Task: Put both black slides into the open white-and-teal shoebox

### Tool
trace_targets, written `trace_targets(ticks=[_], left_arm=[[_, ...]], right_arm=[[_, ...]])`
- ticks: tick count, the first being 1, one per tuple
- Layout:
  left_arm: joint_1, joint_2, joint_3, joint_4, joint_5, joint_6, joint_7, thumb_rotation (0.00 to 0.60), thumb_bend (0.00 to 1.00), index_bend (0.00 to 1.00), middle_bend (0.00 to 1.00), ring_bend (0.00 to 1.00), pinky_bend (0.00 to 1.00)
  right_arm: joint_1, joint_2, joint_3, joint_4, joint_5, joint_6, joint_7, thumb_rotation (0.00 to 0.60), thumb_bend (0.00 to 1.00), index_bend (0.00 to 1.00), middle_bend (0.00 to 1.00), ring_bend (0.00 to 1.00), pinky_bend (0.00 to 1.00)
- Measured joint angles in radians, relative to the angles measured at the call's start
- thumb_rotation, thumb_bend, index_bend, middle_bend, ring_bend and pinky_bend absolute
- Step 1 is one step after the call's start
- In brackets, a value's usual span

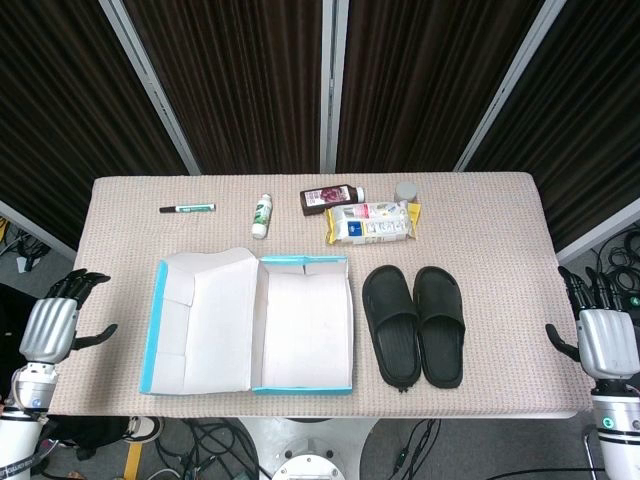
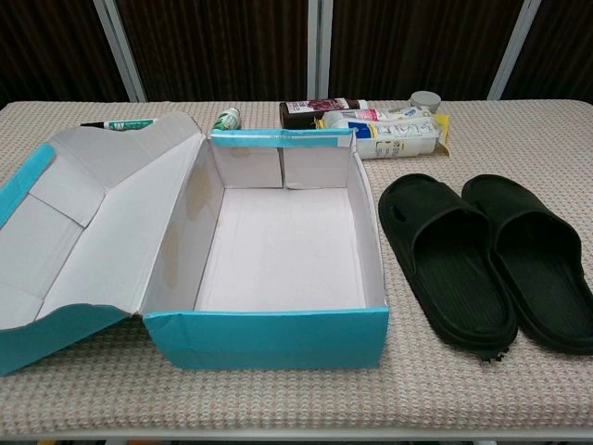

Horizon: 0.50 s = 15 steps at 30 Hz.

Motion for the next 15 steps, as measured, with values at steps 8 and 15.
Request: trace_targets(ticks=[8, 15], left_arm=[[-0.003, 0.003, -0.002, -0.005, 0.002, 0.000, 0.000, 0.600, 0.17, 0.23, 0.22, 0.13, 0.21], [-0.008, 0.008, -0.006, -0.012, -0.002, -0.007, 0.002, 0.600, 0.17, 0.23, 0.22, 0.13, 0.21]], right_arm=[[0.004, 0.005, 0.002, -0.005, 0.003, -0.006, -0.004, 0.600, 0.17, 0.08, 0.17, 0.00, 0.04], [0.012, 0.019, 0.006, -0.028, 0.006, -0.019, -0.015, 0.600, 0.17, 0.08, 0.19, 0.00, 0.04]])
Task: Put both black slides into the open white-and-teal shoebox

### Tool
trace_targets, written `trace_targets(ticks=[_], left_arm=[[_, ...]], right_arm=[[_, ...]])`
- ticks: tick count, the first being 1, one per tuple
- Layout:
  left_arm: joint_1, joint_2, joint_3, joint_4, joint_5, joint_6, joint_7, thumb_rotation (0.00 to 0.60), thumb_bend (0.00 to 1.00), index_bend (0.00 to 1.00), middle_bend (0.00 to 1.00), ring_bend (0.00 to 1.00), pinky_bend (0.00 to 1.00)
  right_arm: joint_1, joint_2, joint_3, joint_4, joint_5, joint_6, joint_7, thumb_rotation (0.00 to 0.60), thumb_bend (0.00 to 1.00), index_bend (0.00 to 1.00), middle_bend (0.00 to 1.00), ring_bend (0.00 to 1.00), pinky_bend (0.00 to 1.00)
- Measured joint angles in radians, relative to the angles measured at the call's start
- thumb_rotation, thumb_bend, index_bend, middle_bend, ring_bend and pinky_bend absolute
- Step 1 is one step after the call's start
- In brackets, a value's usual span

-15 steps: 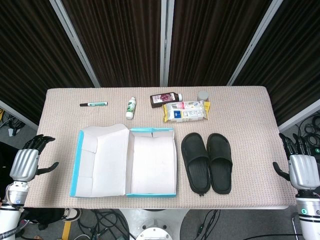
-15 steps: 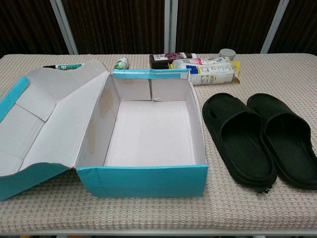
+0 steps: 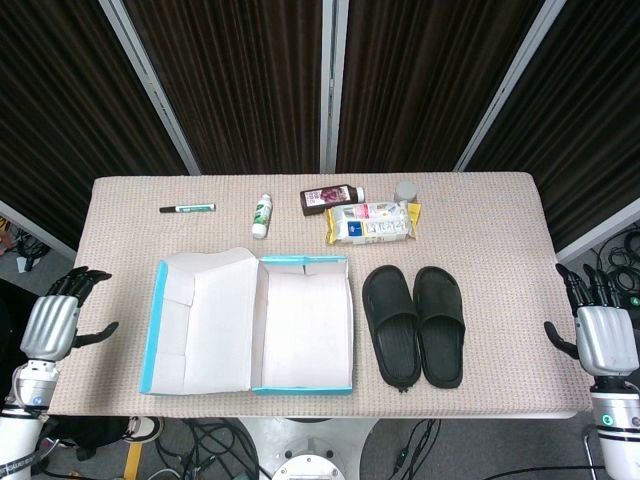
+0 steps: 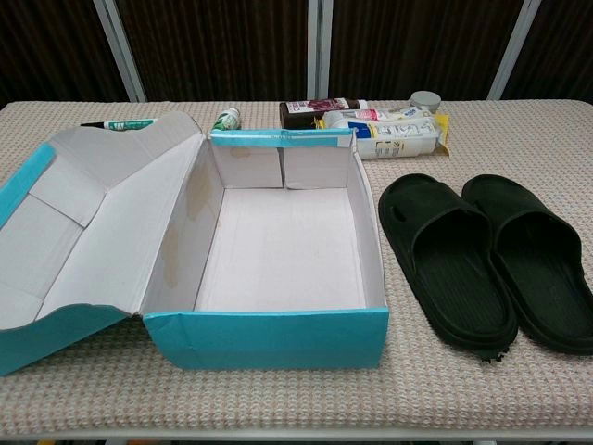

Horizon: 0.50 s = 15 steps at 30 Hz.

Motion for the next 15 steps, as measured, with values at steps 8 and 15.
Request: trace_targets(ticks=[8, 15], left_arm=[[-0.007, 0.008, 0.000, 0.007, -0.006, -0.018, -0.014, 0.600, 0.17, 0.23, 0.22, 0.13, 0.21], [0.004, 0.000, 0.009, 0.021, -0.003, -0.007, -0.026, 0.600, 0.17, 0.23, 0.22, 0.13, 0.21]], right_arm=[[0.046, 0.041, 0.020, -0.073, 0.004, -0.054, -0.051, 0.600, 0.17, 0.08, 0.20, 0.00, 0.04], [0.128, 0.091, 0.047, -0.155, 0.015, -0.156, -0.146, 0.600, 0.16, 0.08, 0.22, 0.00, 0.05]])
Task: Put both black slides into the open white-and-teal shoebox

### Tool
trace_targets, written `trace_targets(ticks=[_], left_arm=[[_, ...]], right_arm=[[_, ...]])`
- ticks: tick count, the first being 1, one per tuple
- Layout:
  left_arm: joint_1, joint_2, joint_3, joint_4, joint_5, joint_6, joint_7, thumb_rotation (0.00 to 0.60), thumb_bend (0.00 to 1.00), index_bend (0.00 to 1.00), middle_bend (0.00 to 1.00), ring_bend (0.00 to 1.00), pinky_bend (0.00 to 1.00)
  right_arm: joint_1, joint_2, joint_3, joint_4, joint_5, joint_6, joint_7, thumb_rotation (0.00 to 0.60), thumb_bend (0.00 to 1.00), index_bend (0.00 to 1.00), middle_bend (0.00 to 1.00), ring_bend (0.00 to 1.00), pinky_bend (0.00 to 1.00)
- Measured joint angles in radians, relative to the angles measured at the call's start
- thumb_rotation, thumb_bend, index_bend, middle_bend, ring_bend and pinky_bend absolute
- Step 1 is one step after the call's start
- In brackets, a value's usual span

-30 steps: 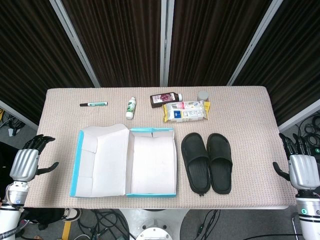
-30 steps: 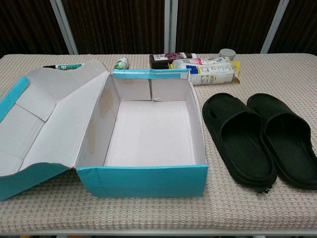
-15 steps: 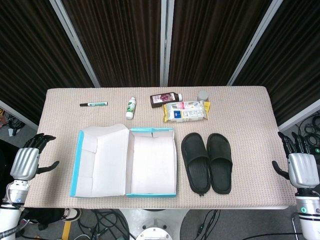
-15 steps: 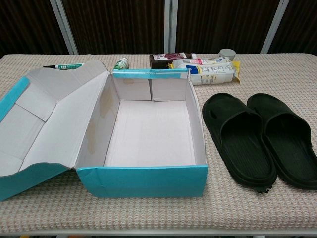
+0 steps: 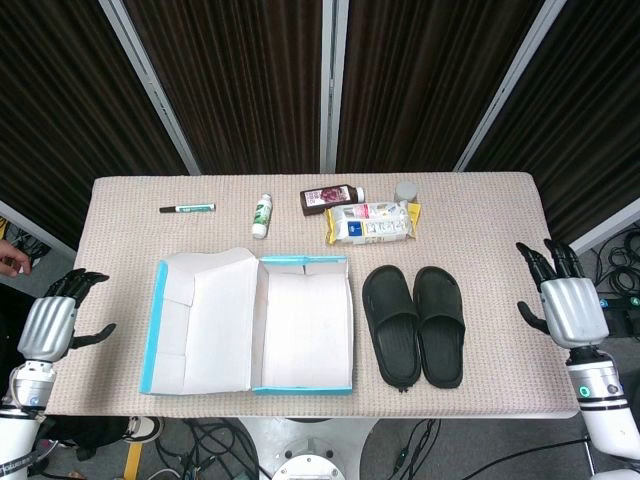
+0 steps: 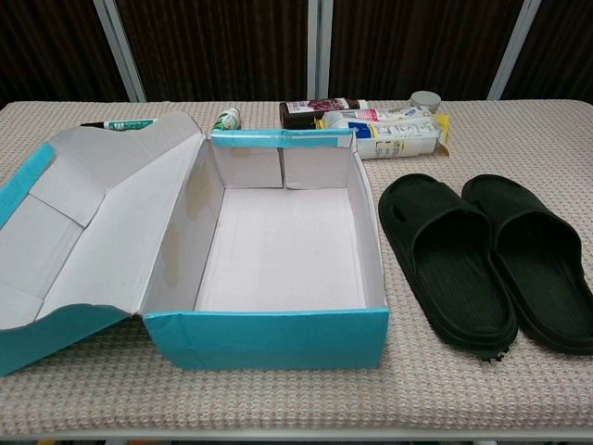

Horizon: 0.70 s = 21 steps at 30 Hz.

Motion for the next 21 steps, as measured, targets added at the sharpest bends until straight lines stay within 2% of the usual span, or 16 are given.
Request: trace_targets(ticks=[4, 9, 15, 21], left_arm=[[0.004, 0.000, 0.001, 0.004, 0.001, 0.005, -0.010, 0.600, 0.17, 0.23, 0.22, 0.13, 0.21], [0.006, 0.006, 0.001, 0.003, -0.001, 0.003, -0.032, 0.600, 0.17, 0.23, 0.22, 0.13, 0.21], [0.009, 0.014, 0.004, 0.002, -0.004, -0.004, -0.057, 0.600, 0.17, 0.23, 0.22, 0.13, 0.21], [0.011, 0.013, 0.009, 0.014, -0.003, -0.011, -0.084, 0.600, 0.17, 0.23, 0.22, 0.13, 0.21]], right_arm=[[0.057, 0.026, 0.014, -0.051, 0.029, -0.096, -0.038, 0.600, 0.16, 0.09, 0.24, 0.02, 0.06], [0.144, 0.039, 0.033, -0.099, 0.126, -0.230, -0.112, 0.600, 0.13, 0.10, 0.25, 0.18, 0.16], [0.254, 0.036, 0.046, -0.129, 0.289, -0.372, -0.223, 0.600, 0.09, 0.10, 0.26, 0.16, 0.18], [0.351, 0.014, 0.043, -0.146, 0.443, -0.449, -0.317, 0.600, 0.09, 0.10, 0.26, 0.16, 0.23]])
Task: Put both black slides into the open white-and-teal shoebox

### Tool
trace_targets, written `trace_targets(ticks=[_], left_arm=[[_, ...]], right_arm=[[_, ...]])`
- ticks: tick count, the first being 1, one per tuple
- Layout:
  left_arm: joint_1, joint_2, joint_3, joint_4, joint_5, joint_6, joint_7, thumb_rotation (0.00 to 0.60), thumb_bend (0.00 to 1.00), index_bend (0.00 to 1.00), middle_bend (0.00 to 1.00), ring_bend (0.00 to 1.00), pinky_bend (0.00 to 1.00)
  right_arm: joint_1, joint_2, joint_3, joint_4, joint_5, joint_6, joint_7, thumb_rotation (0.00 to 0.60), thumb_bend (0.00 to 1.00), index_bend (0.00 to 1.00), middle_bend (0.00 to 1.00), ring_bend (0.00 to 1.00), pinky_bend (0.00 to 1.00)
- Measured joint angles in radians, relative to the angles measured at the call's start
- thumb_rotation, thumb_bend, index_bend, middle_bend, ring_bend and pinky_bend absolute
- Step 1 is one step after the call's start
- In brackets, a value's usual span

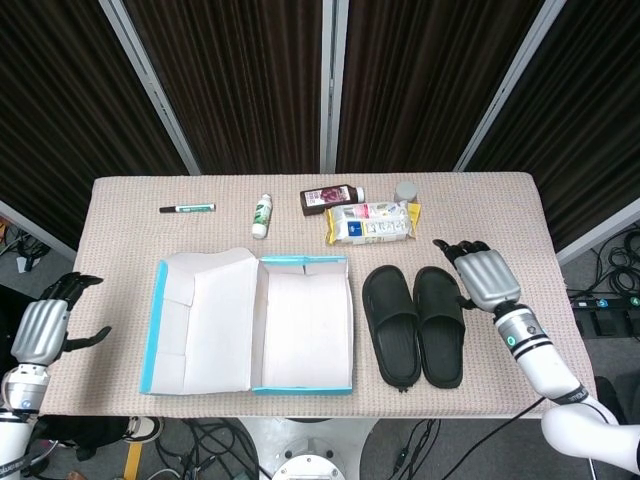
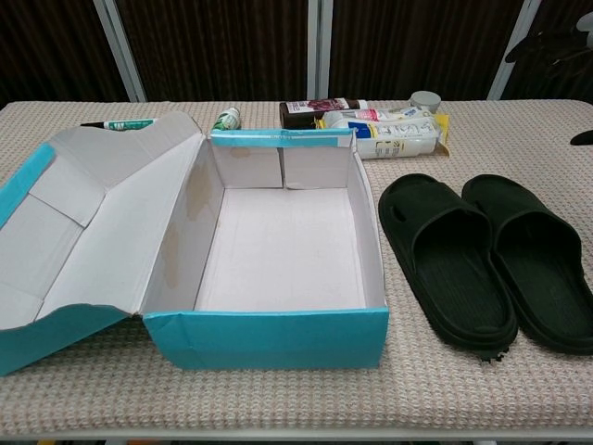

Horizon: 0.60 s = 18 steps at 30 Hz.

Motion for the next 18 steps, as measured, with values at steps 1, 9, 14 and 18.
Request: trace_targets(ticks=[1, 9, 14, 18], left_arm=[[0.000, 0.000, 0.001, 0.002, 0.000, -0.001, -0.005, 0.600, 0.17, 0.23, 0.22, 0.13, 0.21], [0.006, 0.004, 0.004, 0.020, 0.004, 0.000, -0.044, 0.600, 0.17, 0.23, 0.22, 0.13, 0.21], [0.009, 0.008, 0.004, 0.025, 0.002, 0.000, -0.060, 0.600, 0.17, 0.23, 0.22, 0.13, 0.21], [0.011, 0.013, 0.003, 0.025, 0.003, 0.002, -0.065, 0.600, 0.17, 0.23, 0.22, 0.13, 0.21]], right_arm=[[0.013, -0.004, -0.002, -0.001, 0.024, -0.008, -0.011, 0.600, 0.09, 0.10, 0.26, 0.16, 0.24], [0.136, -0.039, -0.036, 0.000, 0.248, -0.085, -0.075, 0.600, 0.09, 0.10, 0.24, 0.15, 0.26], [0.198, -0.062, -0.062, 0.017, 0.343, -0.150, -0.051, 0.600, 0.07, 0.10, 0.21, 0.12, 0.24], [0.226, -0.079, -0.071, 0.046, 0.364, -0.196, -0.001, 0.600, 0.07, 0.09, 0.18, 0.09, 0.21]])
